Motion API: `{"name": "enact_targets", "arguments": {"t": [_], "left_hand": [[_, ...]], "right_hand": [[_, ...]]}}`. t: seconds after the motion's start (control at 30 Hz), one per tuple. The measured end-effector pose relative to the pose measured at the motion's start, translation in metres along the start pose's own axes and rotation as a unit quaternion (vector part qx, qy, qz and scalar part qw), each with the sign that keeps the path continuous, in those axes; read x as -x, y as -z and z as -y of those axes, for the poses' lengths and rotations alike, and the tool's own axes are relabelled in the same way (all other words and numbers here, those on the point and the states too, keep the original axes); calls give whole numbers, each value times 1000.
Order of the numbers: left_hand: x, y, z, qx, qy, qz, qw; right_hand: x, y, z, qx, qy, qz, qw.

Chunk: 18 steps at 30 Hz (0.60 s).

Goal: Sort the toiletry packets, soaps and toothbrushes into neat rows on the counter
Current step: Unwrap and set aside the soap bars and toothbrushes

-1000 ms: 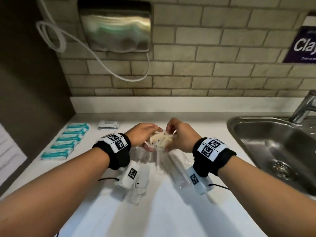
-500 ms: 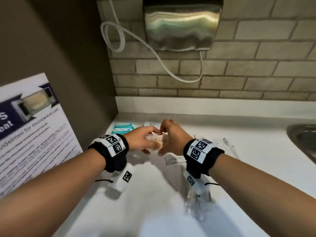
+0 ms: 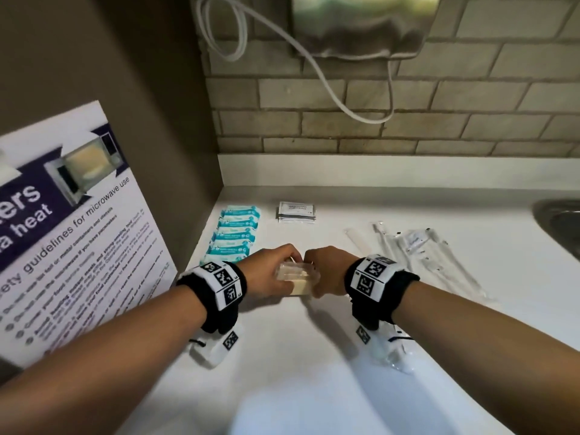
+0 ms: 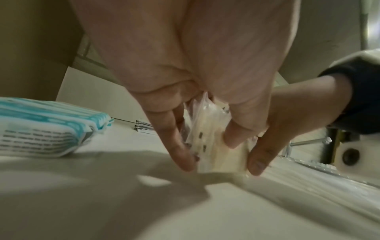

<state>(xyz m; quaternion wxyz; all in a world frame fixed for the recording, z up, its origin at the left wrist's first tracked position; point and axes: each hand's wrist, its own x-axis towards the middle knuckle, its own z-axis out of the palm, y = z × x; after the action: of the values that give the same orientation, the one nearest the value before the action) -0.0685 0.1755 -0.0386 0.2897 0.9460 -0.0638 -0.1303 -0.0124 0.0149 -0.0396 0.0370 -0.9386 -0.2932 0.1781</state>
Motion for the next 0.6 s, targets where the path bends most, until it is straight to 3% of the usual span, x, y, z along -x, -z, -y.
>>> {"name": "enact_targets", "arguments": {"t": [0.2, 0.37, 0.5, 0.6], "left_hand": [[2, -10, -5, -37, 6, -2, 999], [-1, -16, -3, -99, -10, 26, 995], [-3, -13, 3, -212, 32, 43, 976], [-2, -18, 1, -177, 54, 60, 981]], "right_hand": [[-1, 4, 6, -16, 16, -33, 999], [10, -4, 7, 12, -42, -8, 999], [6, -13, 11, 2, -7, 11, 1000], [2, -21, 13, -8, -4, 1, 1000]]}}
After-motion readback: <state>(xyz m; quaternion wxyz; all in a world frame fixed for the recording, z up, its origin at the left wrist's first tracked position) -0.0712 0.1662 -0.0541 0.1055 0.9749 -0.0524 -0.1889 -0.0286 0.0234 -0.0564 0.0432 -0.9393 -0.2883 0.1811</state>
